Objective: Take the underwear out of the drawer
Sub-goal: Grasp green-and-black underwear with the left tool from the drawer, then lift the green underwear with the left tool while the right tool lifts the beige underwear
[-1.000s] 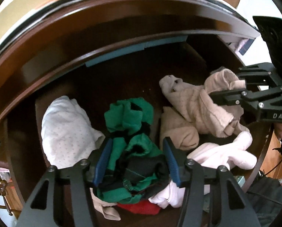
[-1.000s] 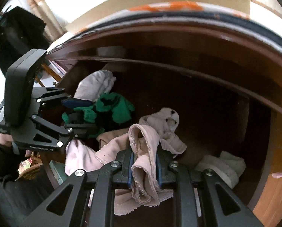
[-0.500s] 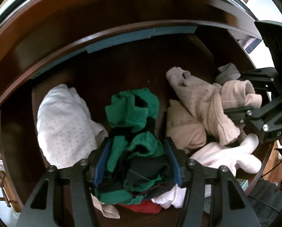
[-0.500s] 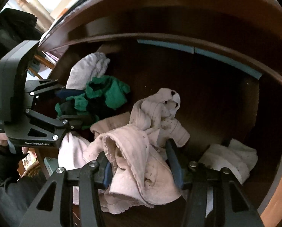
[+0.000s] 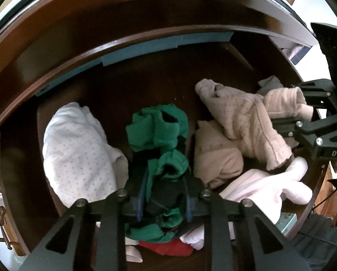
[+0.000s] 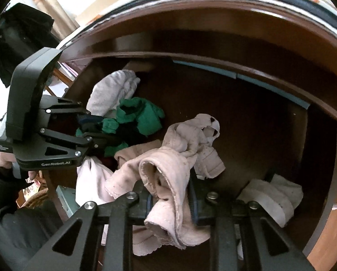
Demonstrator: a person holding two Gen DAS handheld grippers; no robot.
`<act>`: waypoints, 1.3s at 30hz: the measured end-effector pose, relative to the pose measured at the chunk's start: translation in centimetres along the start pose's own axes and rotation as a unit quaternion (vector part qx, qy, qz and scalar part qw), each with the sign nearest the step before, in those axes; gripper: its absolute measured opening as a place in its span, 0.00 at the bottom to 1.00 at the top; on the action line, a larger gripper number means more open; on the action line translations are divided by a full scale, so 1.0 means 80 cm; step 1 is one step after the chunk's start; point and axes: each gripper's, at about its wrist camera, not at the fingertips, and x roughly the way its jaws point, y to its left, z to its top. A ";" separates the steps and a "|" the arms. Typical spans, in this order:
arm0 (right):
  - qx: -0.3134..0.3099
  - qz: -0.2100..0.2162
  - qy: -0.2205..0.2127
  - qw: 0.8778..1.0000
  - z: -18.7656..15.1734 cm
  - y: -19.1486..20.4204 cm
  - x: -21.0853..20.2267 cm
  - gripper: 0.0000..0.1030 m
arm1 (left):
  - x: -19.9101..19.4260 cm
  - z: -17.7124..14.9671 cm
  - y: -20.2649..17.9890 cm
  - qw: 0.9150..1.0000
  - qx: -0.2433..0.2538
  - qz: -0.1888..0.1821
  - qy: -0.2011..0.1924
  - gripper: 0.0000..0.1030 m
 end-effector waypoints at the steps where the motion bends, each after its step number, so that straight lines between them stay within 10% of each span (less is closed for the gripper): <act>1: -0.001 0.000 -0.004 1.000 -0.001 -0.001 -0.003 0.26 | -0.002 -0.002 0.001 1.000 -0.001 -0.001 -0.005 0.22; 39: -0.111 -0.040 -0.140 0.983 -0.030 0.028 -0.071 0.26 | -0.089 -0.050 0.022 0.977 -0.005 0.015 -0.214 0.19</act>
